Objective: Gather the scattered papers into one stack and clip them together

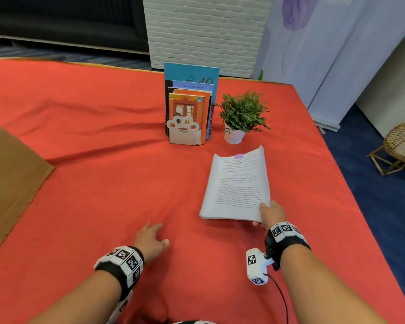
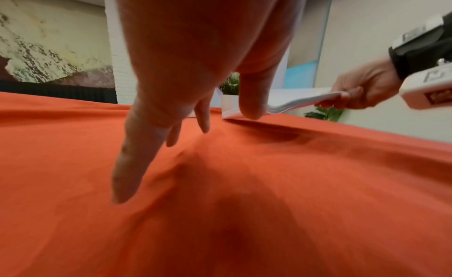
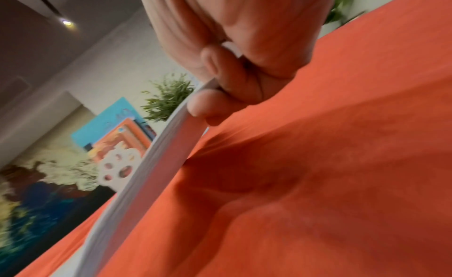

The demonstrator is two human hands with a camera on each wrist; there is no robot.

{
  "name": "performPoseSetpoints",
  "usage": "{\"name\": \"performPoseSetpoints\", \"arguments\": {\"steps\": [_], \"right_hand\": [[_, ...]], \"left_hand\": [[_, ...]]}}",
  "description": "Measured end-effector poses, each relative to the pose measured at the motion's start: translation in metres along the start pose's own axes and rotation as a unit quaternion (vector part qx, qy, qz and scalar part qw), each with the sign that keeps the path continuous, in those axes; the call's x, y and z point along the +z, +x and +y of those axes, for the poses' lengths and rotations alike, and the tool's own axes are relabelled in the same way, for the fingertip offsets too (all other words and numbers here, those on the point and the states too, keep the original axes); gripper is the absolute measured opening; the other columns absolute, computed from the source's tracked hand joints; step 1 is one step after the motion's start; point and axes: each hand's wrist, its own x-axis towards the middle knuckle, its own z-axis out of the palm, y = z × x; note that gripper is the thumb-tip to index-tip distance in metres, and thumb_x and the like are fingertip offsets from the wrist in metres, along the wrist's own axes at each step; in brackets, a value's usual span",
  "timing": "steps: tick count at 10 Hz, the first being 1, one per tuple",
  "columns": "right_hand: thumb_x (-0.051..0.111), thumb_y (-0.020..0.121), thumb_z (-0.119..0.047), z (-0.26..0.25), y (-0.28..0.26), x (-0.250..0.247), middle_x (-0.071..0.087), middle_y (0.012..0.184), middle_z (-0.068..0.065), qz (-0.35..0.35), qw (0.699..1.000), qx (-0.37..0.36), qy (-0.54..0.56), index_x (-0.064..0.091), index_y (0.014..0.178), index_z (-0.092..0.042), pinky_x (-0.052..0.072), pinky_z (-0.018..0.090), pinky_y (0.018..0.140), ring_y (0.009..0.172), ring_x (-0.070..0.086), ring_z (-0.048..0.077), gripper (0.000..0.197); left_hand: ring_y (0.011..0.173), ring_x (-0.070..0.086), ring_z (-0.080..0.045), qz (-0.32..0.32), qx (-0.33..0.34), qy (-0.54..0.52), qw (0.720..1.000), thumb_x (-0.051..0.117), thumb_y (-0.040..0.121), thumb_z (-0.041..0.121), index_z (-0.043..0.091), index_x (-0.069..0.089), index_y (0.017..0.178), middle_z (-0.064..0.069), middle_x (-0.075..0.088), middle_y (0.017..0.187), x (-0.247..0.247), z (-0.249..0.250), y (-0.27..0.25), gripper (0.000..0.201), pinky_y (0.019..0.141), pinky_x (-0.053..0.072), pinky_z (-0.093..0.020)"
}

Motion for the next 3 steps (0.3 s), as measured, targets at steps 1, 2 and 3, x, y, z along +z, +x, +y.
{"name": "performPoseSetpoints", "arguments": {"steps": [1, 2, 3], "right_hand": [[0.038, 0.097, -0.008, -0.003, 0.017, -0.01, 0.058, 0.105, 0.026, -0.004, 0.998, 0.034, 0.062, 0.046, 0.117, -0.002, 0.043, 0.021, 0.027, 0.045, 0.06, 0.026, 0.023], [0.035, 0.094, 0.002, -0.011, 0.03, -0.021, 0.054, 0.121, 0.018, -0.029, 0.994, 0.052, 0.087, 0.031, 0.14, -0.008, 0.056, 0.035, 0.046, 0.085, 0.063, 0.038, 0.048], [0.041, 0.087, 0.004, -0.02, 0.031, -0.036, 0.049, 0.136, 0.025, 0.0, 0.992, 0.025, -0.124, 0.029, 0.143, -0.002, 0.046, 0.042, 0.095, 0.123, 0.05, 0.042, 0.058]], "left_hand": [[0.147, 0.009, -0.036, -0.048, -0.055, 0.055, 0.996, 0.056, 0.085, 0.042, 0.022, 0.026, 0.147, -0.017, 0.007, 0.16, 0.007, -0.007, 0.001, 0.071, 0.12, 0.013, -0.039], [0.146, 0.008, -0.042, -0.061, -0.062, 0.076, 0.993, 0.053, 0.088, 0.042, 0.025, 0.024, 0.148, -0.015, -0.001, 0.16, 0.012, -0.003, -0.003, 0.069, 0.12, 0.009, -0.039], [0.145, 0.007, -0.043, -0.042, -0.07, 0.078, 0.994, 0.053, 0.089, 0.041, 0.026, 0.024, 0.148, -0.014, -0.002, 0.161, 0.013, 0.0, -0.005, 0.067, 0.119, 0.008, -0.04]]}}
